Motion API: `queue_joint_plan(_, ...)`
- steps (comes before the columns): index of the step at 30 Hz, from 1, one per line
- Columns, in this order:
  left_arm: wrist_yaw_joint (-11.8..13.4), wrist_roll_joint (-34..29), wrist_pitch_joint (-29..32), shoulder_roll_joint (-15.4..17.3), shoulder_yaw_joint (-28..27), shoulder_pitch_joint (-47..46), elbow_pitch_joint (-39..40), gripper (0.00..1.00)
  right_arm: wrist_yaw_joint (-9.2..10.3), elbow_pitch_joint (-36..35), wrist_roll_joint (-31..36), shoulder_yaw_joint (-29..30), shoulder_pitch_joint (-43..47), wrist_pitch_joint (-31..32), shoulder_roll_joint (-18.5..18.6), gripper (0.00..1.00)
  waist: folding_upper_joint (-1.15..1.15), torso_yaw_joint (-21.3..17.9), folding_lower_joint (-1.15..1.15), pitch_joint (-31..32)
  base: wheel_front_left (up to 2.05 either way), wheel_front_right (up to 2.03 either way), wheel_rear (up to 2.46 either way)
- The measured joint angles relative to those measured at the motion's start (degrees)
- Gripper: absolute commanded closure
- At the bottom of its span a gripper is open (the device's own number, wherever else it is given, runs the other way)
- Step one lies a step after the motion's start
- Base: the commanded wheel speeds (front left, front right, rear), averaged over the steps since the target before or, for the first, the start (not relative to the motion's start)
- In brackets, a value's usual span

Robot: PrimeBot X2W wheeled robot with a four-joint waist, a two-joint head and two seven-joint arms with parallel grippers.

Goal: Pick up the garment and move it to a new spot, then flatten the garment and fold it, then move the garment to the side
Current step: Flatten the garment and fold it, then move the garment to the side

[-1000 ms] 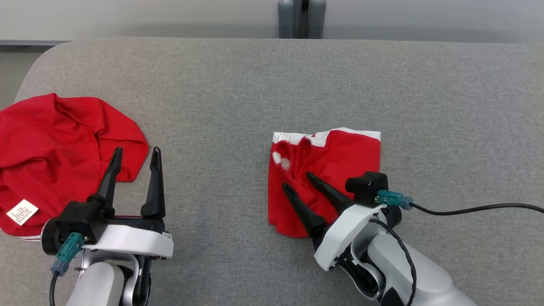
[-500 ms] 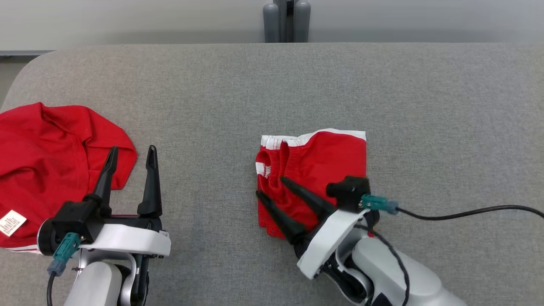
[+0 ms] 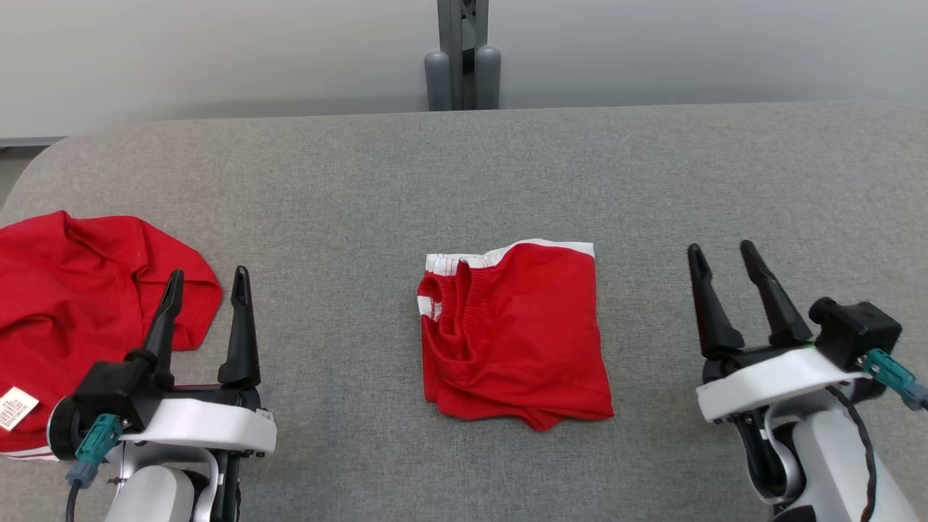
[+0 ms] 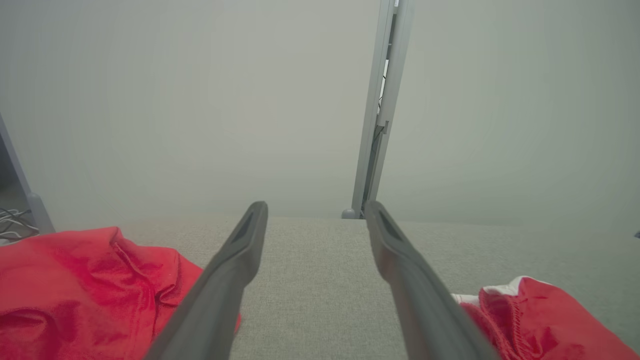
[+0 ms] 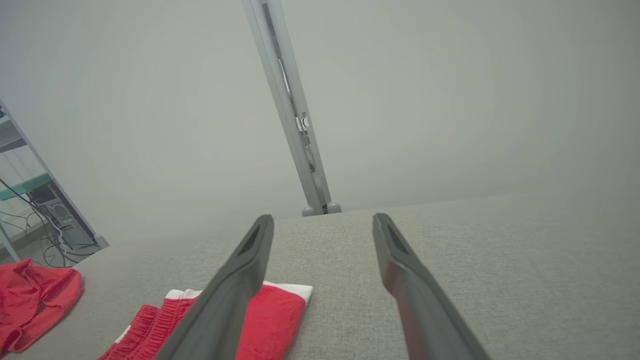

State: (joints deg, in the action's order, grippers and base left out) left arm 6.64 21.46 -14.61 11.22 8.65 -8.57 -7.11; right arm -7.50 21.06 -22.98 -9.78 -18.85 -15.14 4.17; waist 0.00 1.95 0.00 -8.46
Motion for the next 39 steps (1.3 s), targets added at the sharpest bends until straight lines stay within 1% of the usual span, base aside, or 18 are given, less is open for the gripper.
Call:
queue_joint_plan(4, 0.52, -0.31, 0.58, 0.77, 0.12, 1.19, 0.57, 0.0, 0.0, -2.65, 6.65, 6.23, 3.67, 1.31, -0.13, 0.0, 0.0, -0.85, 0.0, 1.06, 0.0, 0.0, 0.0)
queue_joint_plan(6, 1.0, -0.89, 1.35, 1.27, 0.32, 2.03, 0.86, 0.0, 0.0, -4.3, 8.48, 8.8, 5.4, 2.74, -0.33, 0.0, 0.0, -1.36, 0.0, 1.55, 0.0, 0.0, 0.0)
queue_joint_plan(11, 1.52, -1.38, 2.53, 1.63, 1.27, 4.11, 2.41, 0.0, 0.0, -9.1, 12.99, 11.39, 9.65, 5.77, -0.93, 0.0, 0.0, -2.26, 0.0, 2.35, 0.0, 0.0, 0.0)
queue_joint_plan(14, 1.94, -1.38, 3.07, 1.6, 1.68, 5.36, 2.97, 0.0, 0.0, -11.35, 13.52, 11.84, 11.83, 7.26, -1.1, 0.0, 0.0, -2.5, 0.0, 2.84, 0.0, 0.0, 0.0)
queue_joint_plan(21, 2.09, -1.19, 3.99, 1.37, 2.59, 7.26, 3.88, 0.0, 0.0, -15.7, 14.06, 11.59, 15.3, 10.27, -1.3, 0.0, 0.0, -2.24, 0.0, 3.64, 0.0, 0.0, 0.0)
queue_joint_plan(27, 2.09, -0.92, 4.08, 1.36, 2.93, 7.27, 4.27, 0.0, 0.0, -16.86, 13.89, 11.37, 15.78, 11.16, -1.33, 0.0, 0.0, -1.79, 0.0, 3.3, 0.0, 0.0, 0.0)
queue_joint_plan(31, 2.09, -0.86, 4.06, 1.19, 3.35, 7.16, 4.32, 0.0, 0.0, -16.94, 13.88, 11.33, 15.72, 12.0, -1.33, 0.0, 0.0, -1.22, 0.0, 3.03, 0.0, 0.0, 0.0)
queue_joint_plan(33, 2.08, -0.83, 4.02, 1.07, 3.57, 6.99, 4.31, 0.0, 0.0, -16.27, 13.4, 10.83, 15.34, 13.55, -1.33, 0.0, 0.0, -0.78, 0.0, 2.84, 0.0, 0.0, 0.0)
queue_joint_plan(39, 1.48, -0.77, 3.64, 0.59, 4.59, 5.34, 4.21, 0.0, 0.0, -11.48, 12.32, 6.36, 12.45, 18.17, -1.35, 0.0, 0.0, 0.89, 0.0, 1.28, 0.0, 0.0, 0.0)
